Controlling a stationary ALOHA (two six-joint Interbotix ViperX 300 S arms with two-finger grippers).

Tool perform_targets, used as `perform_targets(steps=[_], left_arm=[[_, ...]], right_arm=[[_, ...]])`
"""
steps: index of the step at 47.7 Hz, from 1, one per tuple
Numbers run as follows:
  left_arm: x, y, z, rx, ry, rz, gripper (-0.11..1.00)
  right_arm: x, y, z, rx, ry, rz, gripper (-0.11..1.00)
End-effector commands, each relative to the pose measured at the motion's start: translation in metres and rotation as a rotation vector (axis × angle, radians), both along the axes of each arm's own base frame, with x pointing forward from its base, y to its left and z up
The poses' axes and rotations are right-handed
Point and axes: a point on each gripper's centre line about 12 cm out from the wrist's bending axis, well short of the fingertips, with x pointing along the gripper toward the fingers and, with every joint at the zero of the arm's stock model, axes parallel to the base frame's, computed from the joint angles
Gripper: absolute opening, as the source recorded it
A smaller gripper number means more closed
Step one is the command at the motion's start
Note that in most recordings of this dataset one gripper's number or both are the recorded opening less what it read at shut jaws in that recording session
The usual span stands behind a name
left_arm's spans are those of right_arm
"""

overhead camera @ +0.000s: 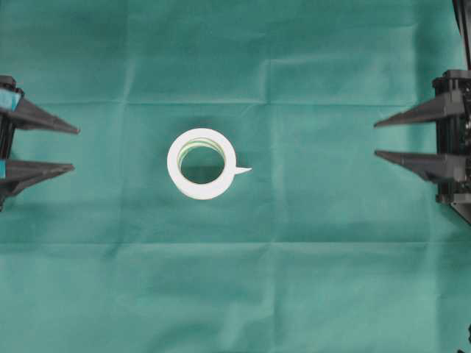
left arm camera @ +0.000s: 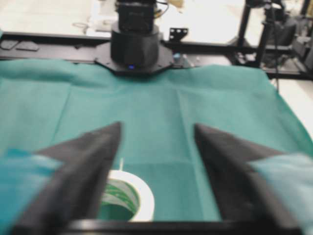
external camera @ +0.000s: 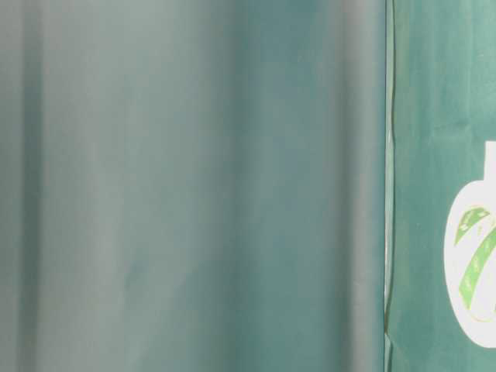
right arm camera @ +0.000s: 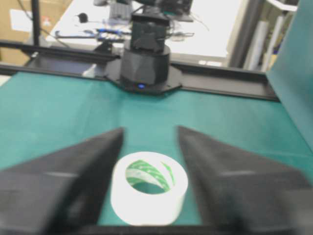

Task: Peel off the duct tape with your right arm.
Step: 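Move the left gripper toward the white tape roll, then lower the open left gripper over the tape roll's rim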

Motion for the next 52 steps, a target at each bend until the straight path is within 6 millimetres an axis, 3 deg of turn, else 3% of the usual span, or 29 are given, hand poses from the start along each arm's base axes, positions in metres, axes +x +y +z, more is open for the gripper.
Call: perform_targets(steps=[1,4,10,31,52], left_arm=[[0.001,-0.001,0.004,-0.002,-0.015,-0.003,0.80],[0.002,-0.001,0.005,-0.001,-0.014,-0.003,0.92],[0.005,-0.001,0.006,-0.002,-0.008,-0.002,0.93],[0.046,-0.003,0.010,0.002,0.018,-0.001,0.93],[0.101,-0.007,0.007,0.015,0.081,0.000,0.93]], right_arm=[[0.002,0.000,0.004,0.005,-0.015,-0.001,0.29],[0.002,0.000,0.005,0.011,-0.014,-0.001,0.47],[0.002,0.000,0.003,0.023,-0.009,0.000,0.80],[0.011,0.000,0.001,0.025,0.011,0.000,0.79],[0.011,0.000,0.002,0.023,-0.002,0.001,0.79]])
